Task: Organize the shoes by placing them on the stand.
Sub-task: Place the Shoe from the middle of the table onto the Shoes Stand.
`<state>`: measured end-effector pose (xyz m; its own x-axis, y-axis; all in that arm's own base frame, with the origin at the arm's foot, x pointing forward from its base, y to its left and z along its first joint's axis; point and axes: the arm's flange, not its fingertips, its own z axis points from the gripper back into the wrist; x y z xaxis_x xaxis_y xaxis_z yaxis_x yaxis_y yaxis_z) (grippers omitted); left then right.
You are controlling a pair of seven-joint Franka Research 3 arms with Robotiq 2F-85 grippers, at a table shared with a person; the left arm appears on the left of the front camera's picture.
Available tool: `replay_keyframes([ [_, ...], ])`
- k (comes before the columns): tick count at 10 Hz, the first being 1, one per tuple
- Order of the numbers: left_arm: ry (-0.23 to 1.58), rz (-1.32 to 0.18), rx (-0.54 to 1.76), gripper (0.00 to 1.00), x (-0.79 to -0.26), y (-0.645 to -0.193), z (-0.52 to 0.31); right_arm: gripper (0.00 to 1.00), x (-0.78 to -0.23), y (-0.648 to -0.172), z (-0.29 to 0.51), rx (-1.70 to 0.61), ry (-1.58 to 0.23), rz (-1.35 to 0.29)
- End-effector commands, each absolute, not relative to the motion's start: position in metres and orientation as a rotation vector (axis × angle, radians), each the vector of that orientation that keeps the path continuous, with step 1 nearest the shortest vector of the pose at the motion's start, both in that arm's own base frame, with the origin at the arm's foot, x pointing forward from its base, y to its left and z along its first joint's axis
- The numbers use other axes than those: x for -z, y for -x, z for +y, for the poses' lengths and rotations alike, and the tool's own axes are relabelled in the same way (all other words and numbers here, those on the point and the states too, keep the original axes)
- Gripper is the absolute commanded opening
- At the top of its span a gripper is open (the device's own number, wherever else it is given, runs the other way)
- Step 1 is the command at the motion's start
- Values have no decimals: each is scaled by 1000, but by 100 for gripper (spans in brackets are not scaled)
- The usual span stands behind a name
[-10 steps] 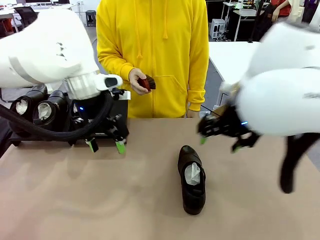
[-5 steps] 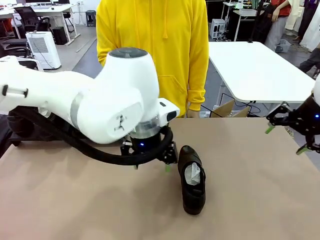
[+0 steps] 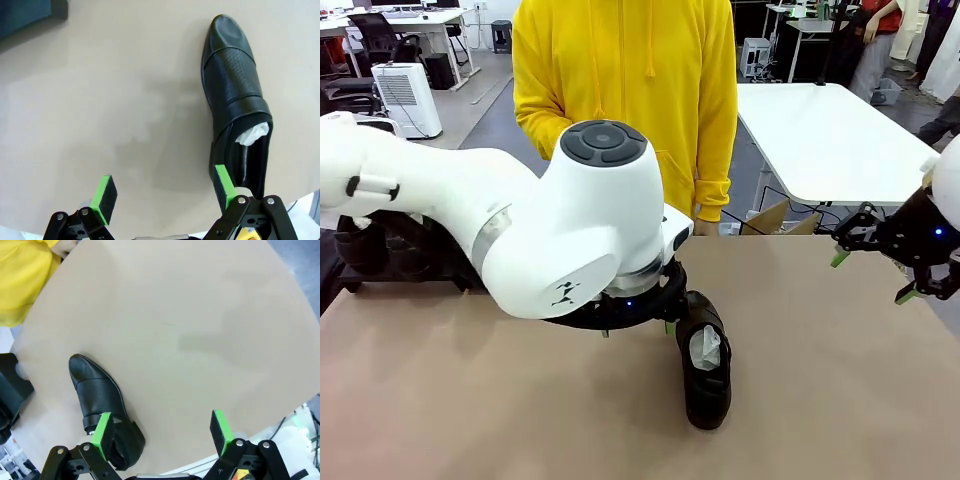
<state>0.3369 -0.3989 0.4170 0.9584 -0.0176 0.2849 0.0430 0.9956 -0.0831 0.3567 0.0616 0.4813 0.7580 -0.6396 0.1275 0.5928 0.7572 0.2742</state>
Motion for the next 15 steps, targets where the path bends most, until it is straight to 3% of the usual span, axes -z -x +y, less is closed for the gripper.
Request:
replay_keyframes([
  [1, 60, -277, 40, 100, -402, -355, -426, 100, -482, -357, 57, 670, -245, -211],
  [15, 67, -97, 101, 100, -355, -372, -453, 100, -482, -357, 57, 670, -245, -211],
])
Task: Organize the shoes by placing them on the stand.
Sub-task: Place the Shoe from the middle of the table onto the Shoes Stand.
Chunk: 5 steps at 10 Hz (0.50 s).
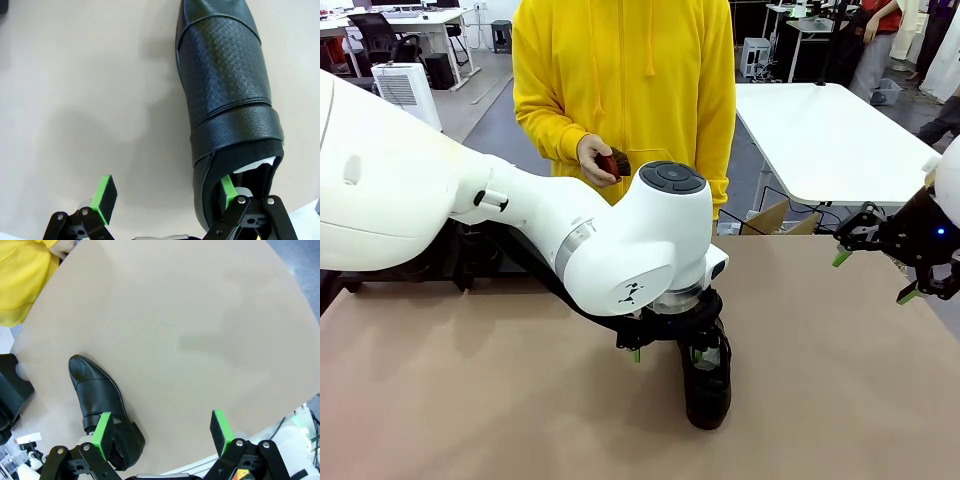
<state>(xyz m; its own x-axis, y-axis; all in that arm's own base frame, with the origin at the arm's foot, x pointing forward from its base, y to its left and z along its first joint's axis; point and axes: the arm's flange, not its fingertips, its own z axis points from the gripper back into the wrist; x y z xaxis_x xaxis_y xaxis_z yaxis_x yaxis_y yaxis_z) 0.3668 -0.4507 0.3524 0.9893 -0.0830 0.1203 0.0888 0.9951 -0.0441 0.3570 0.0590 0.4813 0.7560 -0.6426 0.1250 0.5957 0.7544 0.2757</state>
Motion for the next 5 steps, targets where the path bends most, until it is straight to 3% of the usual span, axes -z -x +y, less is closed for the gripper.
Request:
replay_keyframes([
  [1, 68, -66, 113, 100, -352, -373, -455, 100, -482, -357, 57, 670, -245, -211],
  [2, 68, -43, 134, 100, -350, -374, -457, 100, -482, -357, 57, 670, -245, -211],
  [3, 63, -36, 139, 92, -349, -374, -458, 100, -482, -357, 57, 670, -245, -211],
  [5, 65, -53, 151, 59, -350, -374, -459, 100, -482, -357, 57, 670, -245, -211],
])
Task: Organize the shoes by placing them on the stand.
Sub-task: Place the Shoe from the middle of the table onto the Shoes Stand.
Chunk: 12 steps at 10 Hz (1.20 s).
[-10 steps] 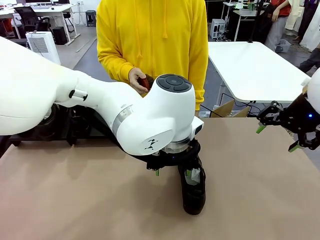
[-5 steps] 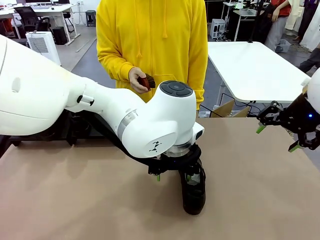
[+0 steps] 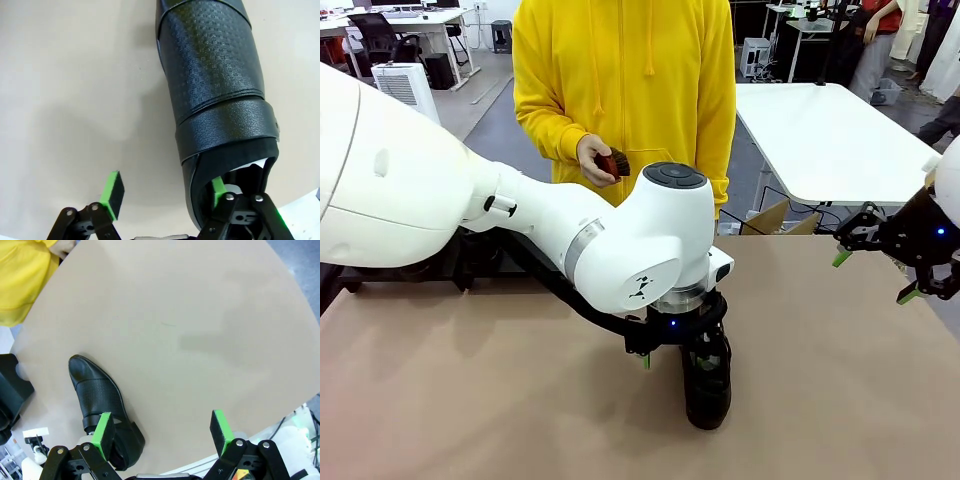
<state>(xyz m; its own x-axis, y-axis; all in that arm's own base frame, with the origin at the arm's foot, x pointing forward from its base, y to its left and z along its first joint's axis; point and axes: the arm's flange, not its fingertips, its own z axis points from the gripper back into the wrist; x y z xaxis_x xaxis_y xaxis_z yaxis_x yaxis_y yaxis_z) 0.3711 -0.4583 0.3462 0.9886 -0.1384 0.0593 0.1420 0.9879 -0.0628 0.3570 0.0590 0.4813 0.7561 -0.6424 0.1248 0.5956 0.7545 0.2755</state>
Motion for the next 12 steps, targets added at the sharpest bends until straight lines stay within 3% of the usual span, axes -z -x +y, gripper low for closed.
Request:
replay_keyframes([
  [1, 66, -56, 149, 42, -349, -374, -459, 100, -482, -357, 57, 670, -245, -211],
  [3, 69, -55, 163, 7, -349, -373, -463, 100, -482, -357, 57, 670, -245, -211],
  [4, 56, -36, 179, 0, -345, -375, -467, 100, -482, -357, 57, 670, -245, -211],
  [8, 51, -8, 214, 0, -338, -378, -476, 100, -482, -357, 57, 670, -245, -211],
  [12, 31, -21, 201, 0, -362, -364, -455, 100, -482, -357, 57, 670, -245, -211],
])
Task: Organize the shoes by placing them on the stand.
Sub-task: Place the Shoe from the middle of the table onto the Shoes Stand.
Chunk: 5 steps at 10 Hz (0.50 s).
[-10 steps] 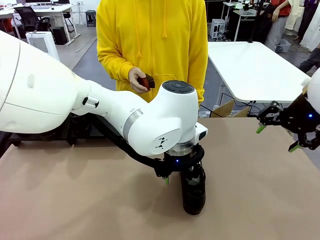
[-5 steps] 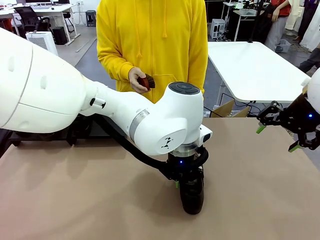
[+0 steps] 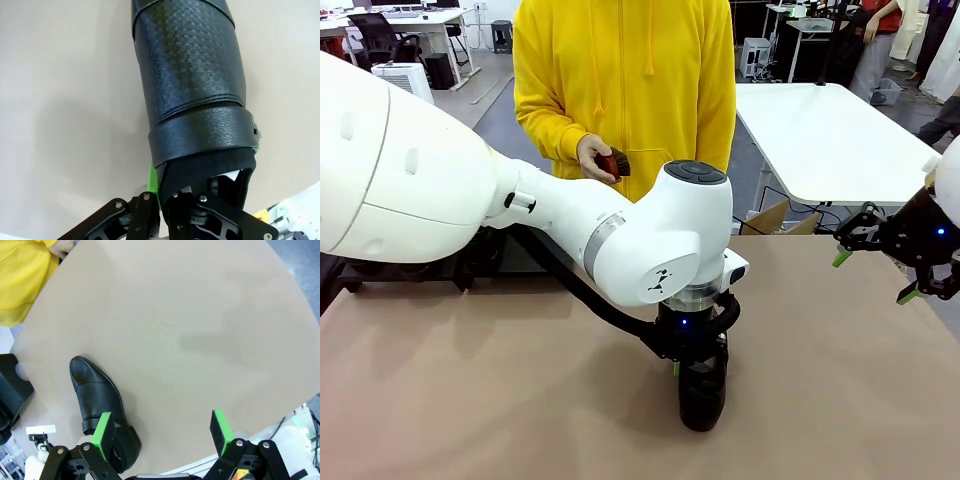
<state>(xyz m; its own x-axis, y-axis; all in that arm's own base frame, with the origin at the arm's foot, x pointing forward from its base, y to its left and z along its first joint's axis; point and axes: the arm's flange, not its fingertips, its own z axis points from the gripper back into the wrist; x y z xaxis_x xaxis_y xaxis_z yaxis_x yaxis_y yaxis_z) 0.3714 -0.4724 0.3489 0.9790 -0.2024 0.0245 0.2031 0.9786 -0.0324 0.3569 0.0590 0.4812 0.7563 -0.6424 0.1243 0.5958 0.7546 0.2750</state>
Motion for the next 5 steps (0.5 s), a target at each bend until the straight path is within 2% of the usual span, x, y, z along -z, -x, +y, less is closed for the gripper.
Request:
replay_keyframes([
  [1, 41, -57, 199, 0, -375, -363, -437, 100, -482, -357, 57, 670, -245, -211],
  [3, 85, -214, 154, 0, -405, -371, -385, 100, -482, -357, 57, 670, -245, -211],
  [5, 20, -380, 49, 0, -432, -395, -327, 100, -482, -357, 57, 670, -245, -211],
])
